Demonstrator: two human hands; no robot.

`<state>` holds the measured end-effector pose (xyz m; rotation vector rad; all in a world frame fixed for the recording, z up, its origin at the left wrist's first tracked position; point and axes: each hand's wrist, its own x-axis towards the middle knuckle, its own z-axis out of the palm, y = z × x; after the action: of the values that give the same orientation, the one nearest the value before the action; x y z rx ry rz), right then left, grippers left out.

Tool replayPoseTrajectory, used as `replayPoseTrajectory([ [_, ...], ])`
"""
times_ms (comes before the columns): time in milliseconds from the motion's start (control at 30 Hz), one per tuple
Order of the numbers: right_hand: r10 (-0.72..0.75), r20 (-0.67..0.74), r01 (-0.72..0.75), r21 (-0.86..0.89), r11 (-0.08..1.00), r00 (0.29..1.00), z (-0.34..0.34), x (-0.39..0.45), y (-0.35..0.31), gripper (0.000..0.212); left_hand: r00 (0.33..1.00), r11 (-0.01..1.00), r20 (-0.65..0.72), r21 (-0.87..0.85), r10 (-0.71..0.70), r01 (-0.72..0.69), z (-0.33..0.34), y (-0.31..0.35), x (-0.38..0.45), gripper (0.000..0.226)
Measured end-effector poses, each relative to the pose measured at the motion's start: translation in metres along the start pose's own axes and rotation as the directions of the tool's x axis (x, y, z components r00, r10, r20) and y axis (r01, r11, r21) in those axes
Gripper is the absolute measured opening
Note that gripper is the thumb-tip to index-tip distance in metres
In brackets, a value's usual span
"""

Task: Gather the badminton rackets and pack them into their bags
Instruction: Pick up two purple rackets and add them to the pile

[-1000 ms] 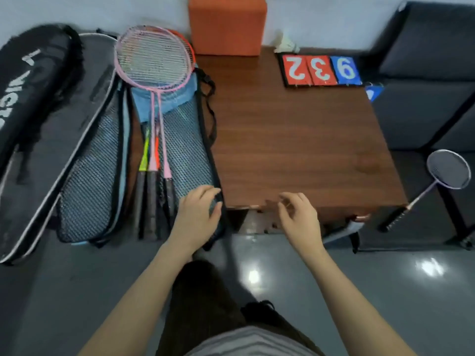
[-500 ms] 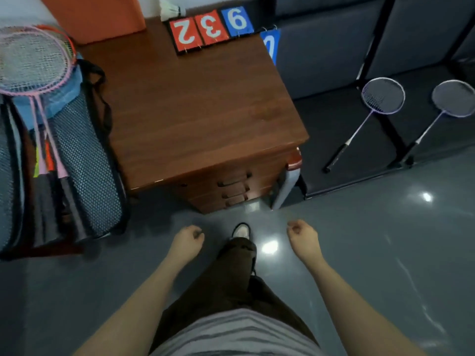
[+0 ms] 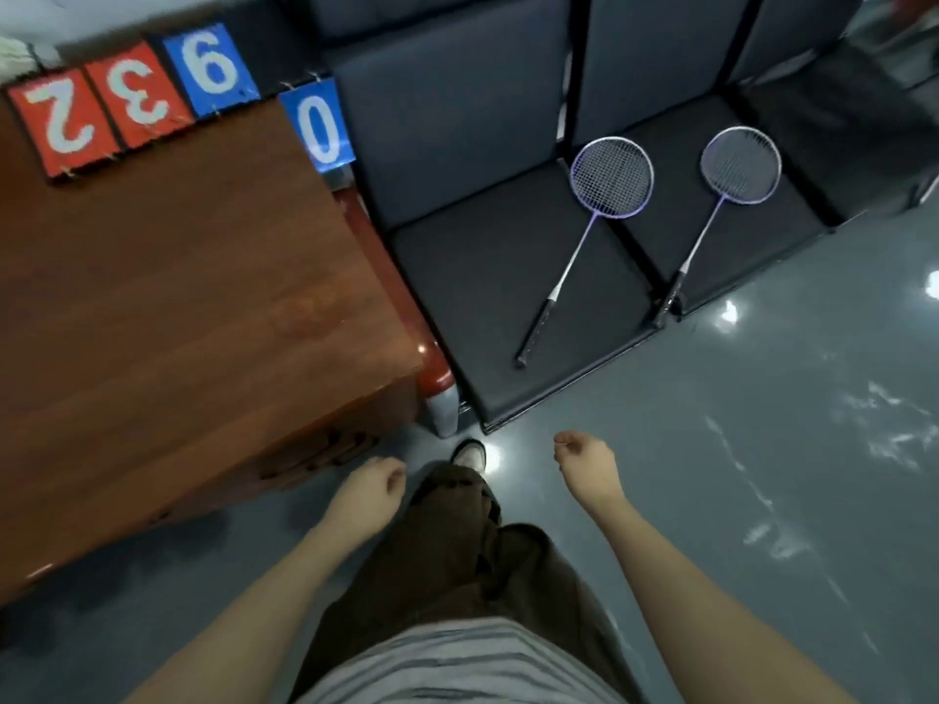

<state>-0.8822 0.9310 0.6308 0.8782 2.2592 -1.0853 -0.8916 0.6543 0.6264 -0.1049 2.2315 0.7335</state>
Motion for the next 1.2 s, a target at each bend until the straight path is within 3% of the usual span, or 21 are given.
replayPoseTrajectory([
  [133,-0.059,-0.087,0.063,0.052,0.997,0.994,-0.049,0.035,-0.025,0.027,0.973,0.968,0.039,0.097,0.229,-0.232,-0.005,0.087,0.042,0.029],
  [400,-0.076,-0.21,0.095,0.083,0.992,0.975,-0.121,0.145,-0.048,0.026,0.943,0.92,-0.037,0.233,0.331,-0.314,0.008,0.212,0.157,0.033],
  [700,-0.051,-0.218,0.07,0.078,0.995,0.975,-0.154,0.331,-0.01,0.028,0.972,0.901,-0.038,0.386,0.232,-0.2,0.063,0.264,0.346,0.047],
  [833,-0.079,-0.26,0.1,0.07,0.993,0.962,-0.156,0.403,0.02,0.026,0.991,0.881,0.006,0.459,0.13,-0.118,0.105,0.261,0.418,0.07],
  [900,-0.129,-0.299,0.146,0.034,0.989,0.946,-0.154,0.432,0.035,0.027,0.989,0.85,-0.014,0.514,0.144,-0.116,0.122,0.255,0.435,0.08],
  [1033,-0.192,-0.413,0.154,-0.124,0.98,0.89,-0.155,0.465,0.061,0.045,0.942,0.867,-0.093,0.428,0.323,-0.255,0.141,0.248,0.447,0.074],
  [1200,0.026,-0.477,-0.077,-0.089,0.993,0.879,-0.161,0.49,0.08,0.071,0.892,0.918,-0.241,0.211,0.382,-0.336,0.147,0.276,0.446,0.07],
])
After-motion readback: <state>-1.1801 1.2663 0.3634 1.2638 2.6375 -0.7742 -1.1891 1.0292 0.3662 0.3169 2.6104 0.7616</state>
